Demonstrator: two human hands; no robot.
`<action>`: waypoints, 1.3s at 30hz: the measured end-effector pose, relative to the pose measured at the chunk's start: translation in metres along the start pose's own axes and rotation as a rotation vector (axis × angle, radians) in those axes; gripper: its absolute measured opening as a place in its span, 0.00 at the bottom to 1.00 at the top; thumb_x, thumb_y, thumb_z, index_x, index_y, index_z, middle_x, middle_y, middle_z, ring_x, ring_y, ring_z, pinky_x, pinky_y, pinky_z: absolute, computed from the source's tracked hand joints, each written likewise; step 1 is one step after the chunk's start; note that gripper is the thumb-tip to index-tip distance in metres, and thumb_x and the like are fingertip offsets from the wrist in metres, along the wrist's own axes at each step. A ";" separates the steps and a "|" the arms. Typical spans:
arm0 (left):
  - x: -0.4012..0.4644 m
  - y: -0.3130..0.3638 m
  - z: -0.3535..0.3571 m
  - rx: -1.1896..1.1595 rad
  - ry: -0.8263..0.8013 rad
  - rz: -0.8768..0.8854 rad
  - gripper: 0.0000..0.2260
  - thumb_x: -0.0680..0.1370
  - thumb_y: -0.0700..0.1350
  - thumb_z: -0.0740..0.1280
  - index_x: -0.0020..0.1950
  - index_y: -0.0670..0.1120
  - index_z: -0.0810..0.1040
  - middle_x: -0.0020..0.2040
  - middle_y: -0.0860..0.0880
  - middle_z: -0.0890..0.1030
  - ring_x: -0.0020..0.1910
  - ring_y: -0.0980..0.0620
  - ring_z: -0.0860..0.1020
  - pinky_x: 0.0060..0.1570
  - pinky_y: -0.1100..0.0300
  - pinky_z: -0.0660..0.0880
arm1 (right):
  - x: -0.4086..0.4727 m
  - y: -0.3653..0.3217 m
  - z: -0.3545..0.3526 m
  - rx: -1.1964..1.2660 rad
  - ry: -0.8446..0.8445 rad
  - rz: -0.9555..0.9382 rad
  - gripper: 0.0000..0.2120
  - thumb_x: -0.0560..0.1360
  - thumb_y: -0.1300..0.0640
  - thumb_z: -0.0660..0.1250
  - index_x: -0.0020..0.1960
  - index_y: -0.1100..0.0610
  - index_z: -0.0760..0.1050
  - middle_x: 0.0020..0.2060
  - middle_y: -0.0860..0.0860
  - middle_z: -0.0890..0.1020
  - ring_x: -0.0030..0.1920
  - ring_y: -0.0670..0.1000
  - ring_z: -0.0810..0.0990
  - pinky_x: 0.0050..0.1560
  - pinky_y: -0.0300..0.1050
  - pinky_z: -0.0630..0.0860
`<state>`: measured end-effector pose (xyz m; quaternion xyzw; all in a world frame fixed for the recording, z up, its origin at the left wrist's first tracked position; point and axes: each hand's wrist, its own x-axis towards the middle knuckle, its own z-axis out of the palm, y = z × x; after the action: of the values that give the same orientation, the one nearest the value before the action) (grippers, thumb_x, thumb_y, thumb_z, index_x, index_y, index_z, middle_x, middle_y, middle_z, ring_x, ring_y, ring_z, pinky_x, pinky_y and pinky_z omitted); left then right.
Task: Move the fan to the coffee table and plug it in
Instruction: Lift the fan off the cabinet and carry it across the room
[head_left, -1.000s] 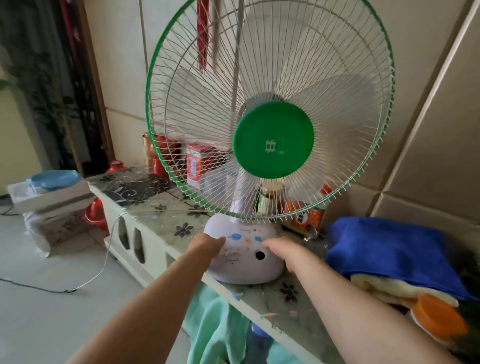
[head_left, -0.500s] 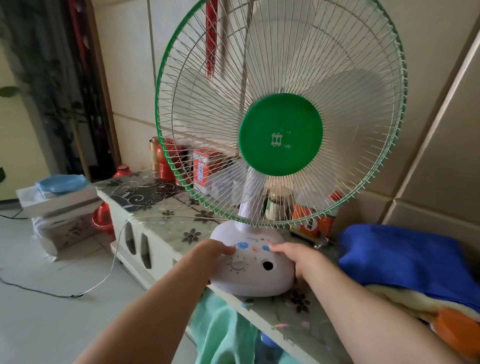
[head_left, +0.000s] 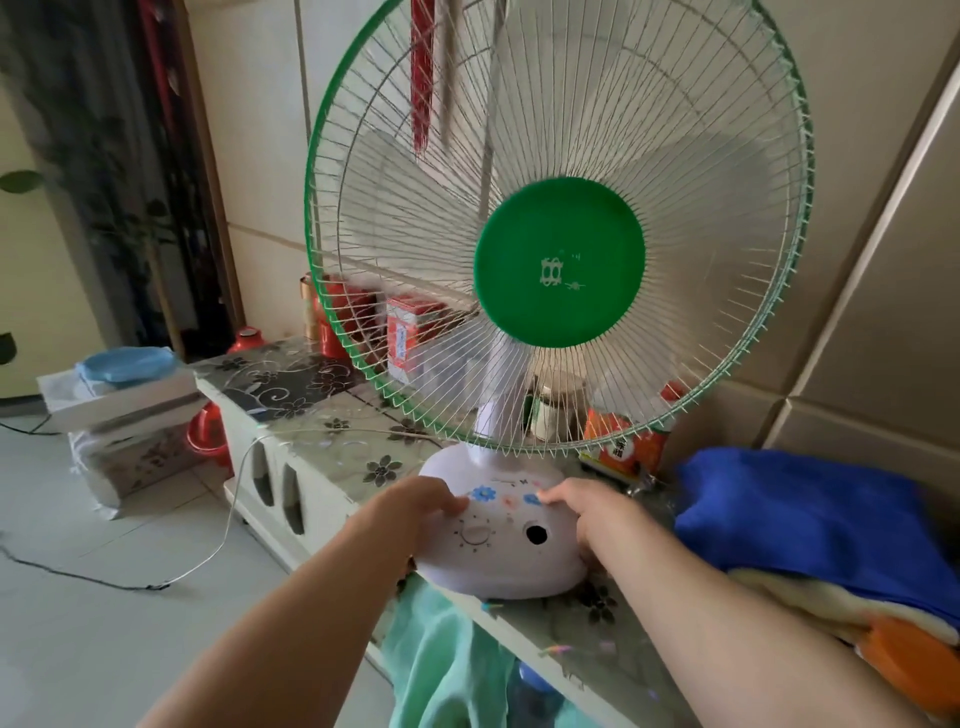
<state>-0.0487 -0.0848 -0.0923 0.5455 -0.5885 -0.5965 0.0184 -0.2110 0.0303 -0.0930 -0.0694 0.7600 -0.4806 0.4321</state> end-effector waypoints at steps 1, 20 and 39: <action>0.000 -0.001 0.000 -0.043 -0.001 -0.009 0.29 0.77 0.43 0.72 0.73 0.39 0.65 0.71 0.39 0.72 0.69 0.38 0.72 0.71 0.44 0.66 | -0.002 0.000 0.001 0.022 -0.007 -0.001 0.08 0.77 0.66 0.67 0.57 0.62 0.77 0.46 0.60 0.81 0.42 0.59 0.79 0.54 0.54 0.72; 0.030 -0.024 0.012 -0.280 0.126 -0.050 0.27 0.70 0.41 0.77 0.65 0.33 0.74 0.59 0.36 0.81 0.60 0.35 0.79 0.67 0.42 0.72 | -0.012 0.010 0.009 0.038 0.066 0.024 0.32 0.68 0.64 0.77 0.70 0.67 0.72 0.65 0.63 0.78 0.62 0.65 0.79 0.66 0.63 0.74; -0.193 0.087 -0.128 -0.447 0.155 -0.103 0.34 0.65 0.43 0.80 0.66 0.33 0.72 0.59 0.34 0.81 0.59 0.33 0.80 0.63 0.40 0.75 | -0.247 -0.181 0.029 0.020 -0.069 0.091 0.06 0.75 0.66 0.69 0.52 0.66 0.76 0.42 0.61 0.80 0.43 0.60 0.78 0.53 0.51 0.72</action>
<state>0.0613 -0.0707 0.1288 0.6013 -0.4100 -0.6685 0.1533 -0.0938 0.0434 0.1913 -0.0470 0.7422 -0.4653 0.4799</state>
